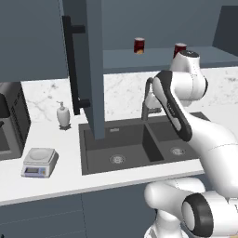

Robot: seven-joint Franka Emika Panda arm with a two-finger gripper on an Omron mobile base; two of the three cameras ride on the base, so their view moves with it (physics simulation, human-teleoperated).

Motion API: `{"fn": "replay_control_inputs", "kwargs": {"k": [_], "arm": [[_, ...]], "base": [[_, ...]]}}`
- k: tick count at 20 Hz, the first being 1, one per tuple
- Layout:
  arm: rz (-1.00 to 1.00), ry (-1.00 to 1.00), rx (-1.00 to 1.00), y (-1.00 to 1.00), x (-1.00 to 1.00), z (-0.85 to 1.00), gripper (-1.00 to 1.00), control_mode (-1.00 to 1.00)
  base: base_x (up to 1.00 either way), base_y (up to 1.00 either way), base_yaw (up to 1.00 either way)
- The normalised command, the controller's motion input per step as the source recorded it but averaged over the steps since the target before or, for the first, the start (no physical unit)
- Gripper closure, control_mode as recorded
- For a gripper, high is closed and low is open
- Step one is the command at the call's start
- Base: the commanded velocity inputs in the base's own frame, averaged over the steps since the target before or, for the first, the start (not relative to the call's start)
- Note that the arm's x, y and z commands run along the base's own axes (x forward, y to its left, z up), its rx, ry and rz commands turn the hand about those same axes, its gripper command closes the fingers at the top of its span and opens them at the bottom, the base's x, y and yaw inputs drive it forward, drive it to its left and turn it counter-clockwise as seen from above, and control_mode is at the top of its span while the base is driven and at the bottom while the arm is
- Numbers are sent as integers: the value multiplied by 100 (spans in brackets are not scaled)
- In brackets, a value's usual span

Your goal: Pick the canned food and place it on the digital scale for weighing, and close the cabinet.

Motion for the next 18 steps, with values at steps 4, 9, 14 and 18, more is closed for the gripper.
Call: {"fn": "replay_control_inputs", "kwargs": {"k": [4, 9, 14, 18], "arm": [[0, -1, -1, 0, -21, 0, -100, -100], [6, -16, -12, 1, -53, 28, -100, -100], [3, -6, -9, -12, -55, 84, -100, -100], [0, -10, -3, -23, -31, 86, -100, -100]], "base": [[0, 0, 0], [0, 0, 0], [0, 0, 0], [0, 0, 0]]}}
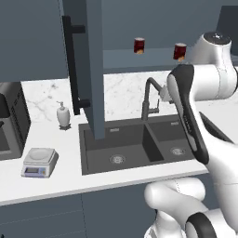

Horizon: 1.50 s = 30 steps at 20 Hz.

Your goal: Pick the canned food and place it on the digital scale for weighing, and close the cabinet.

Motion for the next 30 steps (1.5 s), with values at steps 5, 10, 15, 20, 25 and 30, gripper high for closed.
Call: {"fn": "replay_control_inputs", "kwargs": {"k": [5, 10, 15, 20, 25, 30], "arm": [[0, -22, 0, -17, -13, 80, -100, -100], [0, -20, 0, -7, 0, 57, -100, -100], [-2, -11, 1, -30, 0, 17, -100, -100], [-3, -20, 0, -37, 8, 18, -100, -100], [-1, -9, 4, -35, 21, 6, -100, -100], [0, 0, 12, -38, 46, 3, -100, -100]], "base": [[0, 0, 0], [0, 0, 0], [0, 0, 0], [0, 0, 0], [0, 0, 0], [0, 0, 0]]}}
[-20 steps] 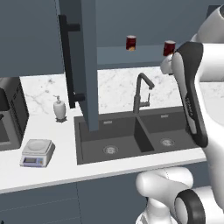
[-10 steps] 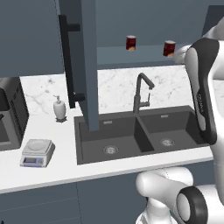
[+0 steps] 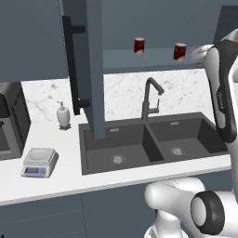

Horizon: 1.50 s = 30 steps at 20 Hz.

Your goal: Pick the canned food and place it on the digital scale for weighing, and close the cabinet.

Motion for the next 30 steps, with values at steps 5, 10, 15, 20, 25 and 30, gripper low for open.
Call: {"fn": "replay_control_inputs", "kwargs": {"k": [5, 10, 15, 20, 25, 30], "arm": [[0, -2, 5, -26, 59, 0, -100, -100], [0, 0, 0, -12, 65, 0, -100, -100], [0, 0, 0, -7, 58, 0, -100, -100], [0, 0, 0, -15, 58, 0, -100, -100], [0, 0, 0, -5, 51, 0, -100, -100], [0, 0, 0, -1, 57, 0, -100, -100]], "base": [[0, 0, 0], [0, 0, 0], [0, 0, 0], [0, 0, 0], [0, 0, 0], [0, 0, 0]]}}
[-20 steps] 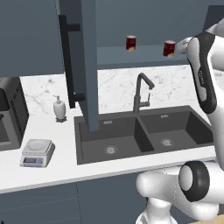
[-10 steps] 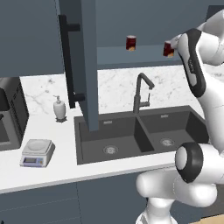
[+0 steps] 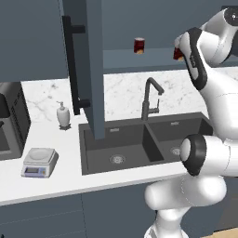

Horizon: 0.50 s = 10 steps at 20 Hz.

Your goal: Pick the canned food and place it on the digital scale for weighing, and close the cabinet.

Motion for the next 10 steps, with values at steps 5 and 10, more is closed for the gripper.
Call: {"fn": "replay_control_inputs", "kwargs": {"k": [5, 10], "arm": [[0, 0, 0, -16, 48, -3, -100, -100], [0, 0, -1, -3, 40, -1, -100, -100]], "base": [[0, 0, 0], [0, 0, 0]]}}
